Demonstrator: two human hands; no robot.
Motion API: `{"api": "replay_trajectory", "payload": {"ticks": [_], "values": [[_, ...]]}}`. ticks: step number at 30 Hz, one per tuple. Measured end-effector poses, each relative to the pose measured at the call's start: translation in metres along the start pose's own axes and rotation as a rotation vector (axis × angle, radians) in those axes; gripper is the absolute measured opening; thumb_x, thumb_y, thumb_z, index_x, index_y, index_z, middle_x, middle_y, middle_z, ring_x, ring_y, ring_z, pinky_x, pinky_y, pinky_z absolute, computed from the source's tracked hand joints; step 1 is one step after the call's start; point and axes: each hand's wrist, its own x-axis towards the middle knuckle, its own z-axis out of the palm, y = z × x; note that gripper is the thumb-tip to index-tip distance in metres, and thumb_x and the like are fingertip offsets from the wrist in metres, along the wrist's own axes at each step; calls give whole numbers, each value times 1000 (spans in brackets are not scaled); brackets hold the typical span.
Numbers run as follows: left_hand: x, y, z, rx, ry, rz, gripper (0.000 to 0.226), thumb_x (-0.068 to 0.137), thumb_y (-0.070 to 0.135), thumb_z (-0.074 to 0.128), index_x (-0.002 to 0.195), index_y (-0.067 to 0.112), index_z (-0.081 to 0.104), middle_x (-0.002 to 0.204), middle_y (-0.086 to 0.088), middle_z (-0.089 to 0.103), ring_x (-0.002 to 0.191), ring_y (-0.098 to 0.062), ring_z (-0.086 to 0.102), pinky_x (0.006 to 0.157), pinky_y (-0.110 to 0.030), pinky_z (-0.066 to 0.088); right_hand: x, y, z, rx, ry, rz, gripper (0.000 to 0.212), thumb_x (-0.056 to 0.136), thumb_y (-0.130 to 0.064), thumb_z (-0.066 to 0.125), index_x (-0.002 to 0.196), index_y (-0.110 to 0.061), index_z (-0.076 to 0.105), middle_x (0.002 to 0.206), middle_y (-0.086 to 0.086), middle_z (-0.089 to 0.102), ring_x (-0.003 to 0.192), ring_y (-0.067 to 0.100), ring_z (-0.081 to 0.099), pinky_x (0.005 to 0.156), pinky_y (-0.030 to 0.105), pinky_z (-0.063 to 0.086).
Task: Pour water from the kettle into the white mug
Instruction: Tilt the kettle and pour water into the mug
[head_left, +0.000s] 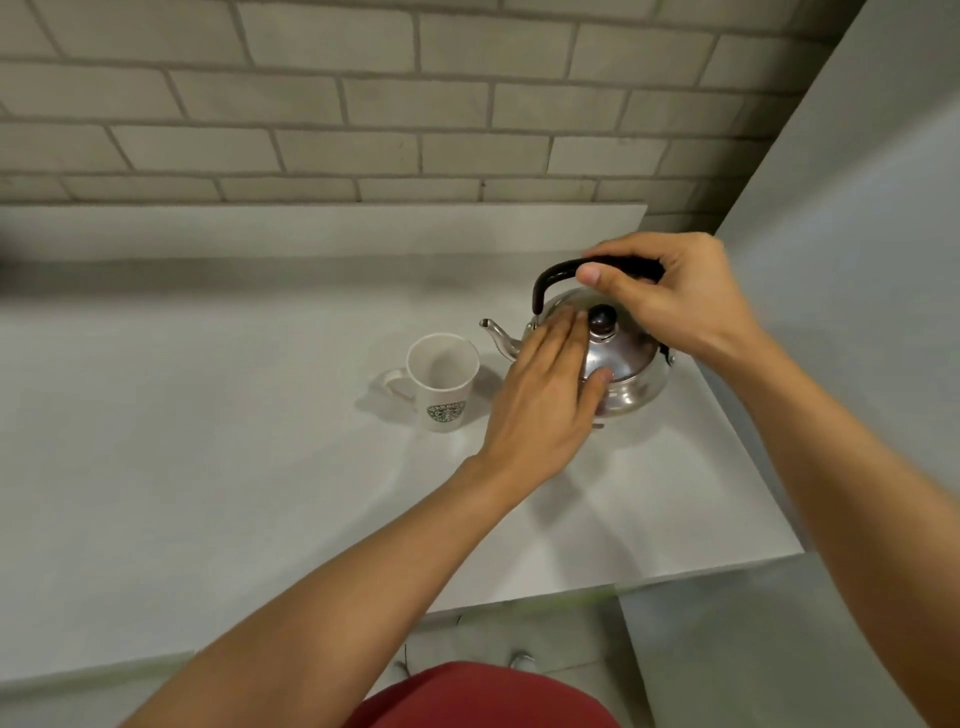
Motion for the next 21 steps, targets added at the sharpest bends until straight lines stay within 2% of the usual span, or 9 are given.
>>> {"api": "replay_trajectory", "payload": {"ticks": [3, 7, 10, 13, 18, 21], "values": [[-2, 0, 3, 1, 51, -49, 59, 109, 36, 49, 159, 8, 39, 168, -9, 35, 157, -24, 26, 125, -23, 12, 10, -1, 3, -28, -48, -44, 33, 91, -47, 74, 115, -25, 80, 105, -13, 78, 101, -2, 72, 91, 23, 57], [-5, -2, 6, -18, 92, -103, 59, 107, 37, 54, 157, 8, 44, 165, -8, 40, 153, -21, 29, 118, -6, 2, 17, -7, 8, -70, -116, -71, 31, 90, -48, 74, 111, -27, 82, 99, -23, 74, 96, -10, 69, 90, 16, 53], [-6, -6, 8, -68, 99, -164, 61, 104, 41, 58, 157, 14, 44, 165, -4, 41, 153, -20, 32, 118, -13, 14, 20, -16, 13, -122, -178, -113, 27, 91, -47, 73, 109, -28, 82, 97, -26, 72, 94, -5, 70, 90, 21, 55], [-7, -8, 10, -117, 106, -191, 62, 102, 42, 60, 157, 18, 44, 164, -1, 43, 151, -21, 38, 118, -19, 23, 21, -21, 16, -154, -210, -142, 26, 91, -47, 74, 107, -29, 82, 101, -19, 77, 98, 2, 72, 91, 27, 56], [-6, -12, 12, -155, 123, -206, 65, 104, 45, 56, 160, 17, 40, 166, -1, 40, 153, -19, 34, 117, -15, 19, 27, -29, 18, -190, -220, -172, 29, 91, -47, 74, 109, -26, 82, 106, -11, 81, 99, 4, 72, 90, 22, 53], [-5, -12, 12, -194, 136, -201, 65, 105, 44, 56, 160, 16, 39, 166, -1, 40, 154, -19, 34, 120, -17, 21, 32, -37, 17, -217, -235, -180, 31, 90, -47, 74, 111, -26, 82, 108, -10, 81, 102, 7, 73, 93, 27, 54]]}}
